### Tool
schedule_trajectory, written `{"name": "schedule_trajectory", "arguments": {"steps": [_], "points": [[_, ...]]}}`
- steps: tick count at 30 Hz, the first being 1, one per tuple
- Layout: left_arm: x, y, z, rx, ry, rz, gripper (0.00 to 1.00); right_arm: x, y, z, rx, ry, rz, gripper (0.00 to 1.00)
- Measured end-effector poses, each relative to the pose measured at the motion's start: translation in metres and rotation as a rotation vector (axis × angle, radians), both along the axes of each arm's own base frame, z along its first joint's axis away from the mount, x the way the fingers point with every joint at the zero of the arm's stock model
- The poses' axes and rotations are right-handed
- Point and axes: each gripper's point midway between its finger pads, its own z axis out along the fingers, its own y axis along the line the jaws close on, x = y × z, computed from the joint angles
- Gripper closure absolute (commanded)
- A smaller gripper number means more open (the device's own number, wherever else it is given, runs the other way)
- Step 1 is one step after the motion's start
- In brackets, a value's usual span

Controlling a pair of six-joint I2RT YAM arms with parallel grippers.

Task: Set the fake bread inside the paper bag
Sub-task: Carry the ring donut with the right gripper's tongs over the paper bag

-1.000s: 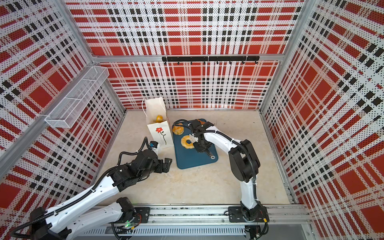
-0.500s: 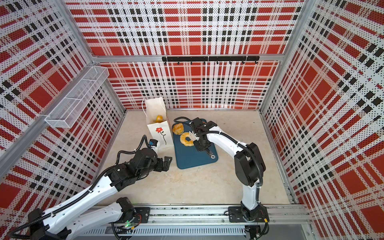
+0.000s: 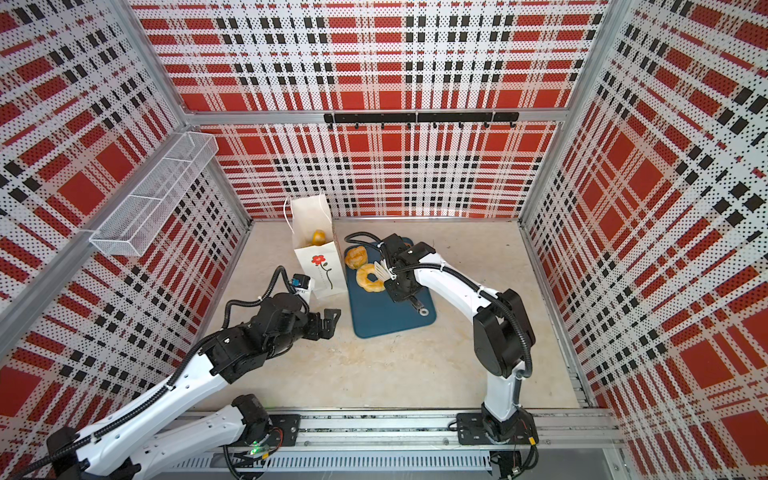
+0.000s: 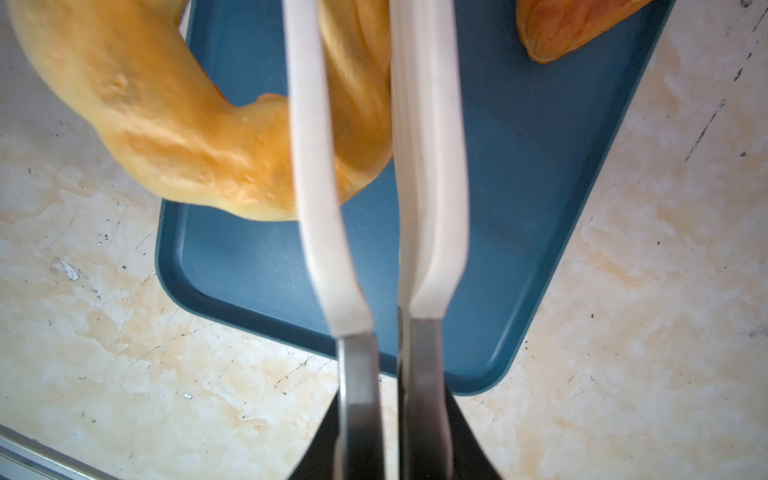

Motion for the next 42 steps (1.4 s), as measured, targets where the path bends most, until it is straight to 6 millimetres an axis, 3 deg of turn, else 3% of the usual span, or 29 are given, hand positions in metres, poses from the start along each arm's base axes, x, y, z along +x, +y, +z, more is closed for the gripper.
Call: {"name": "schedule_trajectory", "arguments": {"steps": [12, 25, 37, 42], "points": [[0.005, 0.020, 0.018, -0.013, -0.019, 0.035, 0.01, -0.002, 0.002, 0.011, 0.023, -0.020, -0.002, 0.72], [0.008, 0.027, 0.030, -0.036, -0.017, 0.030, 0.01, -0.005, 0.007, 0.016, 0.032, -0.029, 0.010, 0.72], [0.012, 0.036, 0.048, -0.064, -0.039, 0.031, 0.01, 0.001, 0.031, 0.055, 0.122, -0.101, 0.028, 0.72], [0.011, 0.043, 0.058, -0.083, -0.052, 0.040, 0.01, 0.005, 0.041, 0.082, 0.179, -0.147, 0.040, 0.72]]}}
